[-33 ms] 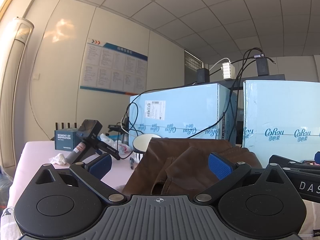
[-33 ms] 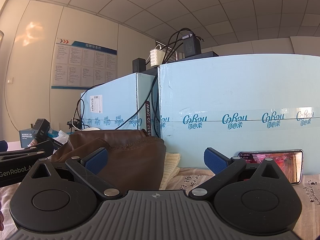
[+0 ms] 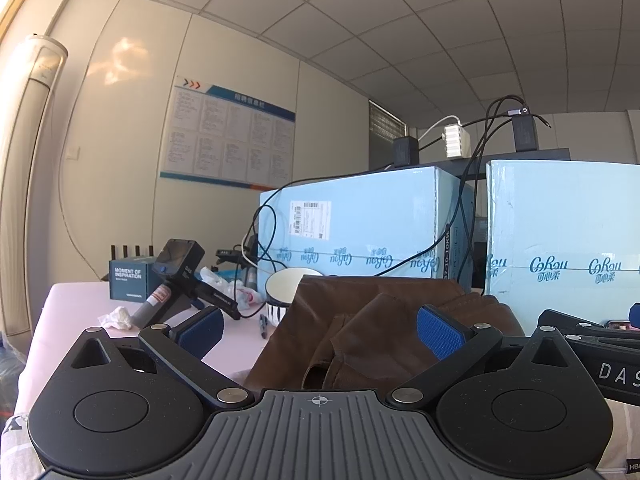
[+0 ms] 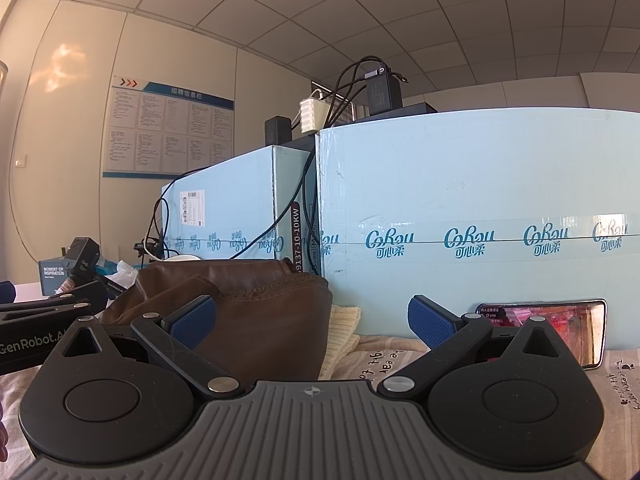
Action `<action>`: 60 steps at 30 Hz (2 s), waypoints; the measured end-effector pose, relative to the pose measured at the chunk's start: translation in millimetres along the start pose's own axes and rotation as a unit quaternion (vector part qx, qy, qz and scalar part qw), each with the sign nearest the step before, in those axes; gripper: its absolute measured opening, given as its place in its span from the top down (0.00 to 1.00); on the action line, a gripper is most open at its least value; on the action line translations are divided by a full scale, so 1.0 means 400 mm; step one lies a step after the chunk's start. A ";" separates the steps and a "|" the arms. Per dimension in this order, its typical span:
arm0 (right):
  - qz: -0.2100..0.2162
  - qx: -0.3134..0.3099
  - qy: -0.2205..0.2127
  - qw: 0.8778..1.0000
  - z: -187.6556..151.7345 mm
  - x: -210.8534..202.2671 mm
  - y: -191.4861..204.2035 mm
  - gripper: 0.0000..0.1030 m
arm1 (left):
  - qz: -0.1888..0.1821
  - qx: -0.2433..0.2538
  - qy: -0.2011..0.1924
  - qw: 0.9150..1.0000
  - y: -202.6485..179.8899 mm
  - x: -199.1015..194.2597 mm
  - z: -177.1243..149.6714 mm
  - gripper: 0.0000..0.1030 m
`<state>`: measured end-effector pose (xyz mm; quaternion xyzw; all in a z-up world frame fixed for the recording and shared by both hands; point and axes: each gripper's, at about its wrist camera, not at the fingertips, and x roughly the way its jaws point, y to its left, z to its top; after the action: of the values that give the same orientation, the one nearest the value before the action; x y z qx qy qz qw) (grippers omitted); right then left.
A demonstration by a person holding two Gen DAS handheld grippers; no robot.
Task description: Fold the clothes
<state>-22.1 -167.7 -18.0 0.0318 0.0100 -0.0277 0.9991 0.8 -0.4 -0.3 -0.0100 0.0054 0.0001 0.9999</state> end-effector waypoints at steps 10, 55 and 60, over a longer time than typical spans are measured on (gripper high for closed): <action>-0.001 0.000 -0.004 1.000 0.000 -0.007 -0.003 0.00 | -0.001 -0.006 0.001 1.000 0.001 0.003 -0.001 0.00; -0.133 0.040 -0.034 0.990 0.099 -0.354 -0.091 0.00 | -0.343 -0.072 -0.018 0.936 -0.062 -0.105 0.089 0.00; -0.179 0.043 -0.049 0.982 0.114 -0.436 -0.148 0.00 | -0.392 -0.044 -0.022 0.919 -0.153 -0.142 0.119 0.00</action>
<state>-198.5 -220.0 27.7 0.0714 -0.0349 -0.2079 0.9749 -55.6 -60.5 49.3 -0.0557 -0.0209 -0.3916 0.9182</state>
